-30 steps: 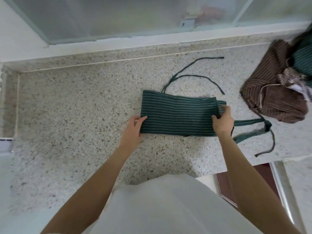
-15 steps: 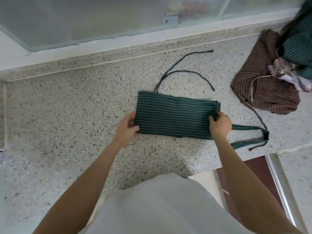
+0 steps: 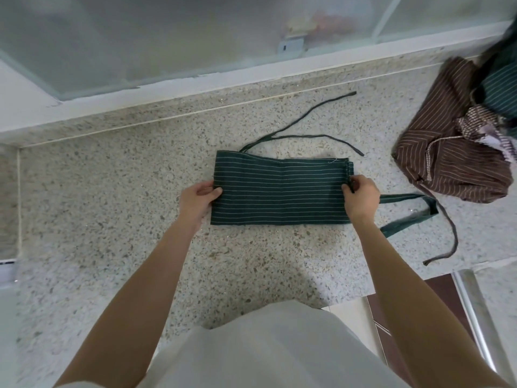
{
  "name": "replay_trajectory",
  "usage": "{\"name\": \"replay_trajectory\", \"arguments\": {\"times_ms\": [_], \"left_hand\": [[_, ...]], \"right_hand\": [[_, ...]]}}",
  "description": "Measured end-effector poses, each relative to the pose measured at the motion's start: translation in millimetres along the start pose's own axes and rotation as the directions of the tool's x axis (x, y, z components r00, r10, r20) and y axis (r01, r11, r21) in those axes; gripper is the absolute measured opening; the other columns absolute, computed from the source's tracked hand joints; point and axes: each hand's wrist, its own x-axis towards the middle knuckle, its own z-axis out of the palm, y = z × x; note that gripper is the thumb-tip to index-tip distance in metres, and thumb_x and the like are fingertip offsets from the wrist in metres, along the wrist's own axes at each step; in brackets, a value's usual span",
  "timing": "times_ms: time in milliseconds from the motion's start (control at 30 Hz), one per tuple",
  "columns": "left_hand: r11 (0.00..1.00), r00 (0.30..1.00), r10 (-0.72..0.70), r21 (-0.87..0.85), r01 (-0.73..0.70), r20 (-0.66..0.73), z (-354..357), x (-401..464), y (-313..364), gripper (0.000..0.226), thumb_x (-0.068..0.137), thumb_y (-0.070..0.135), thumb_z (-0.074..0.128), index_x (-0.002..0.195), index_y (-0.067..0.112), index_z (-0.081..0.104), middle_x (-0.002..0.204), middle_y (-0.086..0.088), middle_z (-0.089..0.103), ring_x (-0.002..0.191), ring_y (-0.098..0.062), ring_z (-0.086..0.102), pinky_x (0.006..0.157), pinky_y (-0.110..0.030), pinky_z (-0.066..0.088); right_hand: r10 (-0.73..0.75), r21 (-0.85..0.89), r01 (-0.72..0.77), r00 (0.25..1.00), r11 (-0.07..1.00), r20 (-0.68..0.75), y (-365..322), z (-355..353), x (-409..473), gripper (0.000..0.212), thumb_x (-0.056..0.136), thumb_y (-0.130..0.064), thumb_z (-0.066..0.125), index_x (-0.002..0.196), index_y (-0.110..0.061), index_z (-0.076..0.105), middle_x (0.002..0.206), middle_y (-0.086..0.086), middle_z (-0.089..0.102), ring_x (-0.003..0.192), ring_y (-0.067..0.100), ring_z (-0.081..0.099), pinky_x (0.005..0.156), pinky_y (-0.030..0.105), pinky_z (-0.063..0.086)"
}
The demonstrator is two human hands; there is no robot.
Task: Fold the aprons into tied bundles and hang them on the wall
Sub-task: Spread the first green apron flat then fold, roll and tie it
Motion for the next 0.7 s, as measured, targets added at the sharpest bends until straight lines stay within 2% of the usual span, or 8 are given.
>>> {"name": "replay_trajectory", "arguments": {"times_ms": [167,267,333,433,500,533,600,700], "left_hand": [[0.980,0.979,0.093,0.189,-0.058,-0.184,-3.8,-0.5,-21.2,0.030,0.073,0.017,0.079,0.098,0.016,0.063,0.096,-0.005,0.069,0.086,-0.014,0.066,0.085,-0.033,0.054],[0.949,0.964,0.160,0.302,-0.091,-0.211,0.8,-4.9,-22.3,0.038,0.076,0.021,0.077,0.109,0.017,0.058,0.105,-0.004,0.067,0.084,-0.011,0.062,0.079,-0.027,0.050],[0.889,0.953,0.254,0.429,-0.161,-0.168,0.1,-3.6,-20.2,0.050,0.078,0.023,0.074,0.121,0.018,0.051,0.115,-0.004,0.061,0.092,-0.013,0.060,0.083,-0.029,0.049],[0.647,0.832,0.554,0.628,-0.431,0.000,-3.3,4.1,-10.0,0.053,0.083,0.019,0.066,0.131,0.020,0.044,0.134,-0.005,0.044,0.118,-0.019,0.046,0.097,-0.030,0.039],[0.399,0.705,0.679,0.703,-0.588,0.205,-2.3,15.1,0.2,0.044,0.089,0.016,0.058,0.131,0.018,0.048,0.140,-0.006,0.041,0.129,-0.023,0.036,0.104,-0.030,0.030],[0.284,0.668,0.674,0.725,-0.628,0.316,-1.5,22.3,3.5,0.041,0.092,0.017,0.054,0.132,0.017,0.049,0.143,-0.005,0.041,0.132,-0.024,0.033,0.108,-0.034,0.028],[0.130,0.683,0.566,0.768,-0.627,0.461,-2.4,37.2,3.1,0.041,0.096,0.023,0.047,0.137,0.018,0.045,0.147,-0.003,0.038,0.137,-0.024,0.028,0.111,-0.044,0.028],[0.019,0.697,0.502,0.799,-0.601,0.512,-12.6,40.2,-2.2,0.043,0.096,0.018,0.047,0.138,0.015,0.044,0.143,-0.008,0.043,0.131,-0.030,0.037,0.104,-0.047,0.037]], "right_hand": [[0.105,-0.079,-0.104,0.994,0.991,0.008,7.0,4.9,0.5,0.028,0.087,-0.018,0.063,0.113,-0.009,0.058,0.103,0.012,0.068,0.092,0.030,0.062,0.087,0.044,0.049],[0.106,-0.080,-0.105,0.994,0.991,0.014,4.0,7.9,0.0,0.034,0.087,-0.017,0.063,0.118,-0.012,0.051,0.107,0.011,0.066,0.094,0.030,0.061,0.086,0.045,0.049],[-0.001,-0.109,-0.004,0.999,0.994,-0.048,4.8,7.7,-5.0,0.039,0.087,-0.015,0.063,0.123,-0.011,0.048,0.114,0.013,0.060,0.100,0.030,0.057,0.088,0.043,0.044],[-0.304,-0.212,0.275,0.945,0.938,-0.120,1.6,7.1,-22.6,0.036,0.089,-0.022,0.056,0.122,-0.008,0.052,0.116,0.015,0.055,0.105,0.032,0.052,0.089,0.042,0.040],[-0.437,-0.269,0.420,0.900,0.867,-0.005,-6.1,15.4,-43.1,0.041,0.093,-0.036,0.040,0.124,-0.012,0.053,0.123,0.013,0.054,0.114,0.032,0.049,0.095,0.044,0.037],[-0.470,-0.292,0.477,0.877,0.829,0.097,-10.7,23.0,-56.5,0.048,0.093,-0.043,0.033,0.129,-0.015,0.051,0.133,0.011,0.049,0.124,0.031,0.044,0.102,0.047,0.033],[-0.508,-0.296,0.592,0.801,0.749,0.317,-16.2,41.5,-85.6,0.057,0.096,-0.052,0.022,0.141,-0.020,0.038,0.151,0.007,0.031,0.141,0.028,0.025,0.111,0.055,0.021],[-0.495,-0.337,0.655,0.743,0.676,0.451,-9.6,57.8,-102.5,0.055,0.099,-0.049,0.011,0.148,-0.028,0.023,0.157,0.003,0.015,0.144,0.027,0.008,0.110,0.064,0.014]]}}
